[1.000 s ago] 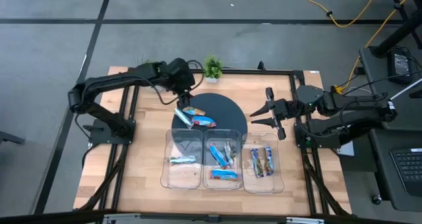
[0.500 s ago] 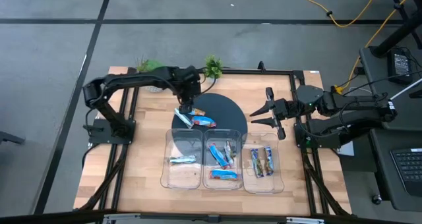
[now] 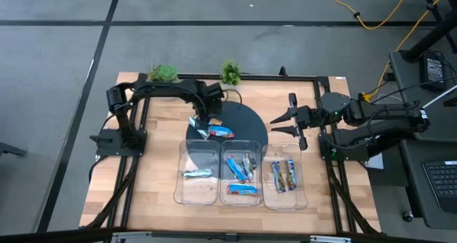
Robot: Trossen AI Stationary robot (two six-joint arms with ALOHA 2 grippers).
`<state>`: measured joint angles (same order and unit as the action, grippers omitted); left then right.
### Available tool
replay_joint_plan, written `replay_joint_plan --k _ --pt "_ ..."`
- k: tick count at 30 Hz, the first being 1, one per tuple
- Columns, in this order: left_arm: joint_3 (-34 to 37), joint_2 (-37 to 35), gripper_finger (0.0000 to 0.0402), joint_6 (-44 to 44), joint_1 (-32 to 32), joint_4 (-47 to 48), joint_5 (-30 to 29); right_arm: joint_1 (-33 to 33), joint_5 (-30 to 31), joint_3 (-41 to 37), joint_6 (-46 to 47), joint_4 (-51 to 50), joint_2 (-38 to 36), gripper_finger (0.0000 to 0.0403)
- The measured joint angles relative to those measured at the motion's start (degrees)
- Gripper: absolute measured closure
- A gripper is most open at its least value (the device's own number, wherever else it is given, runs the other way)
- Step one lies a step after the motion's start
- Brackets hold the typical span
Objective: Pick and place Granola Bars by type
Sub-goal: Put the orange granola bar into the left transparent bin
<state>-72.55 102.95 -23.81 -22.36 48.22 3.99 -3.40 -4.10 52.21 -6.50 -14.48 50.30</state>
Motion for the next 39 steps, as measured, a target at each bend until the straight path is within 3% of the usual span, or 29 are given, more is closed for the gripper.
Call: replay_joint_plan --k 10,24,31,39 --pt "0.00 4.45 0.0167 -1.97 1.52 -0.85 -3.32 0.00 0.02 -0.02 0.04 0.02 -0.02 0.0299" --pt "0.00 8.12 0.0164 -0.24 1.69 -2.99 -5.65 -0.01 0.10 -0.02 0.24 -0.02 -0.02 0.0299" --pt "0.00 8.05 0.0199 0.74 1.69 -3.43 -6.17 0.18 0.11 -0.02 0.26 0.02 -0.04 0.0299" --pt "-0.04 7.91 0.0292 2.94 1.78 -3.05 -6.71 0.20 0.11 -0.02 0.26 0.02 -0.02 0.0299"
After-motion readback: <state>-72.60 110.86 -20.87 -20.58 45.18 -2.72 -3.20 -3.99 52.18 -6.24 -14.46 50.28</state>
